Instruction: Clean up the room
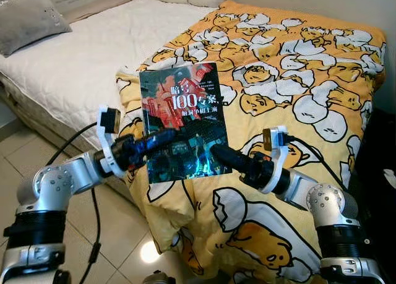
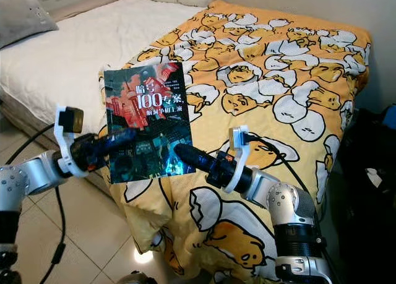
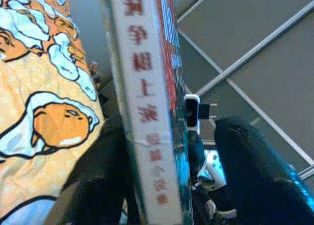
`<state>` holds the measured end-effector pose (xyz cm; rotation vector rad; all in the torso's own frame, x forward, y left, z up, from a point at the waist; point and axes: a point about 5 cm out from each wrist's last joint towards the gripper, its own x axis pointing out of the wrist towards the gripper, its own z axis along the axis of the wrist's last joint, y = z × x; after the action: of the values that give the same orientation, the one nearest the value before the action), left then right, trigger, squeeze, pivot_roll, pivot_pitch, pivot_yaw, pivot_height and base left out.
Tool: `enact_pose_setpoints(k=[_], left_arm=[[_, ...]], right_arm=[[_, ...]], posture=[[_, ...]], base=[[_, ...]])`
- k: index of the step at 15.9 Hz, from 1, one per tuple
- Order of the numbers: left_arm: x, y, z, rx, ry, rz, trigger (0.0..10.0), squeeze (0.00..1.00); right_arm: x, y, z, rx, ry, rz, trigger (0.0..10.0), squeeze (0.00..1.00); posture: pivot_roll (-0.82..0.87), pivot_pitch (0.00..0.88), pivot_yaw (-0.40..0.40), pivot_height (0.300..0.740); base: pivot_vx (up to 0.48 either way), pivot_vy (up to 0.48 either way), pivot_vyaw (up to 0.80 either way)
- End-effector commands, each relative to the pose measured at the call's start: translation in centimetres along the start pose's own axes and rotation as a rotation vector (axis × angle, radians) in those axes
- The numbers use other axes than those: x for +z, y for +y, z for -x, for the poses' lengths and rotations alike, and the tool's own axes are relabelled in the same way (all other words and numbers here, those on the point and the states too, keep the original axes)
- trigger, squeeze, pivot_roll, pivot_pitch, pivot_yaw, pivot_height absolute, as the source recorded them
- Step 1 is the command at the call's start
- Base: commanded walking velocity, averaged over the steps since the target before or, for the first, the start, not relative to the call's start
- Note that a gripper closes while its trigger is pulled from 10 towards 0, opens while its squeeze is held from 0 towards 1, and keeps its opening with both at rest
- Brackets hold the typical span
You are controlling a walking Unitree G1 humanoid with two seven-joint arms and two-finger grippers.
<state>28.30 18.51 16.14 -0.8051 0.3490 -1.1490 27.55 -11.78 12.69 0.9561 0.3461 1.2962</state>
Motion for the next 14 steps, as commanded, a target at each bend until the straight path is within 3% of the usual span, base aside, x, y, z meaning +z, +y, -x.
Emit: enact_pose_setpoints(k=[1, 9, 14], left_arm=[[0.1, -0.5, 0.2, -0.002, 0.047, -0.035, 0.0, 0.0], [0.4, -0.5, 1.5, 0.044, 0.079, -0.055, 0.0, 0.0], [0.5, -0.3, 1.5, 0.072, 0.052, -0.083, 0.0, 0.0]], right_arm=[[0.8, 0.7, -0.6, 0.046, 0.023, 0.04, 0.0, 0.0], [0.9, 0.7, -0.4, 0.054, 0.119, 0.07, 0.0, 0.0], [0.9, 0.7, -0.3, 0.043, 0.104, 0.098, 0.0, 0.0]], posture=[[-0.08, 0.0, 0.072, 0.74], [-0.07, 0.0, 0.068, 0.74], [-0.07, 0.0, 0.069, 0.74]], base=[[0.0, 0.0, 0.0], [0.0, 0.0, 0.0], [0.0, 0.0, 0.0]])
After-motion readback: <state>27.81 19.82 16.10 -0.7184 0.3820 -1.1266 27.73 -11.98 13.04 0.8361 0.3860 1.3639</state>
